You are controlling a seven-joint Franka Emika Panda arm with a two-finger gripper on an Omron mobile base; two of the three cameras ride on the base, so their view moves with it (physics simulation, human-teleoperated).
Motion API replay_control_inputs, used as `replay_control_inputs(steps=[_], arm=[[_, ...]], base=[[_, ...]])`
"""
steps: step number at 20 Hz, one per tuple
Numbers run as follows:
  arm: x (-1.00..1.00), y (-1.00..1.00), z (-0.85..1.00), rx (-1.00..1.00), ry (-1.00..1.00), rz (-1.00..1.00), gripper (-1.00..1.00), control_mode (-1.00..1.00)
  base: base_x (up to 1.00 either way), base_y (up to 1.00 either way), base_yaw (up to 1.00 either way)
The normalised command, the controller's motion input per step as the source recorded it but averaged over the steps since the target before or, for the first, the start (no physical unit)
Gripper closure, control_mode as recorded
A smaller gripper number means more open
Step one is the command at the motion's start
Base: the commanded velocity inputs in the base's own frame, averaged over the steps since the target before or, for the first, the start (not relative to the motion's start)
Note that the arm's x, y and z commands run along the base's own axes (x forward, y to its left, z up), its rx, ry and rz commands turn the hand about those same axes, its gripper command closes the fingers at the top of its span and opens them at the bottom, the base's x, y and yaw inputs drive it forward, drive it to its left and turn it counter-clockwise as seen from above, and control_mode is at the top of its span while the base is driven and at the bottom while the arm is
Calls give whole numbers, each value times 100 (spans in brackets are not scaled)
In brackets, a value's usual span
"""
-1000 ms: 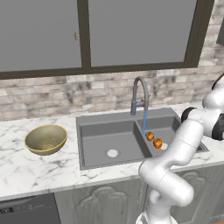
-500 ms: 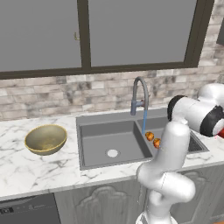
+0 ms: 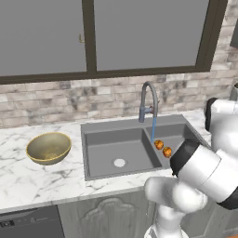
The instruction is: Pick the peachs from the sink and place them in one bowl. Place the apple in the other bowl. Then turn off the sink faucet.
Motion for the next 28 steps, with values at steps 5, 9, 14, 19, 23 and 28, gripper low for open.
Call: replay_control_inputs(steps=[5,9,14,19,23,28], arm=[[0,61,33,0,-7,17,-100,-100],[0,54,17,-1,0,32,-100,-100],[0,71,0,0,1,51,-100,-100],[0,52,-14,1,0,58,-100,-100],[0,31,-19,4,0,50,-100,-100],[3,9,0,6,6,18,-100,-100]], base=[[0,0,0],[0,0,0],[0,0,0],[0,0,0],[0,0,0],[0,0,0]])
